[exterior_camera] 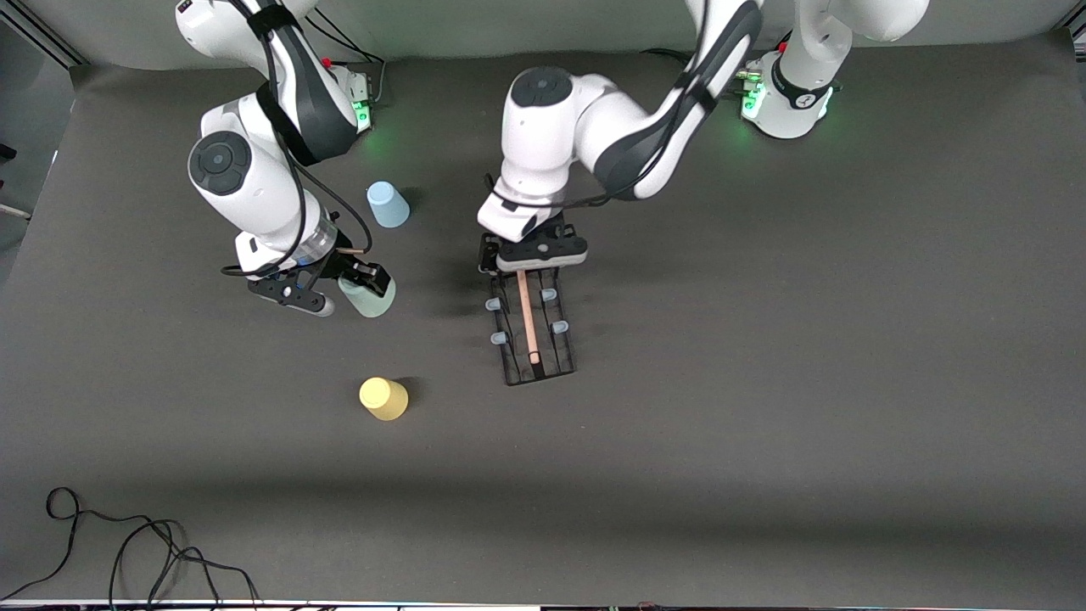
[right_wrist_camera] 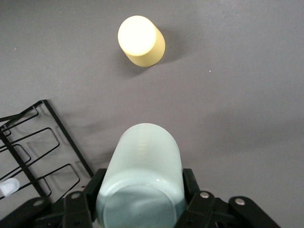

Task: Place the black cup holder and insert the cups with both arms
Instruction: 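Release the rack with the left gripper while the right gripper lifts the cup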

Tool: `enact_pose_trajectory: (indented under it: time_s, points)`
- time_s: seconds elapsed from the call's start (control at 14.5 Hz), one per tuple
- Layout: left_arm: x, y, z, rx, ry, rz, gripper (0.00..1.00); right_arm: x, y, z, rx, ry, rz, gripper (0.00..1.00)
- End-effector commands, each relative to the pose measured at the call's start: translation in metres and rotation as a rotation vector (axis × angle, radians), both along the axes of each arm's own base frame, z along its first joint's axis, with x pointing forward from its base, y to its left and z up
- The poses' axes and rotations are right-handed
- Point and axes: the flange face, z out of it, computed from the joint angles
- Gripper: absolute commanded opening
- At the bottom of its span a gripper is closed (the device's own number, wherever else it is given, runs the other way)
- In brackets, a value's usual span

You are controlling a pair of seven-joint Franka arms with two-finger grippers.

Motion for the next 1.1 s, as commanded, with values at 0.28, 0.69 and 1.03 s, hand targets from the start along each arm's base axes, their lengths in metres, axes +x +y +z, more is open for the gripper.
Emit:
enact_pose_trajectory:
  time_s: [0.28, 0.69, 1.03]
  points:
    - [0.059, 0.158, 0.124, 0.048, 0.107, -0.068, 1.0, -0.035, 0.111, 0.014, 0.005, 0.017, -0.139, 0.0]
    - [0.103, 0.316, 0.152, 0.146, 0.179, -0.142, 1.0, -0.059, 0.188, -0.02, -0.01, -0.008, -0.177, 0.0]
    - [0.107, 0.464, 0.166, 0.173, 0.194, -0.256, 1.0, -0.062, 0.202, -0.061, -0.044, -0.011, -0.172, 0.0]
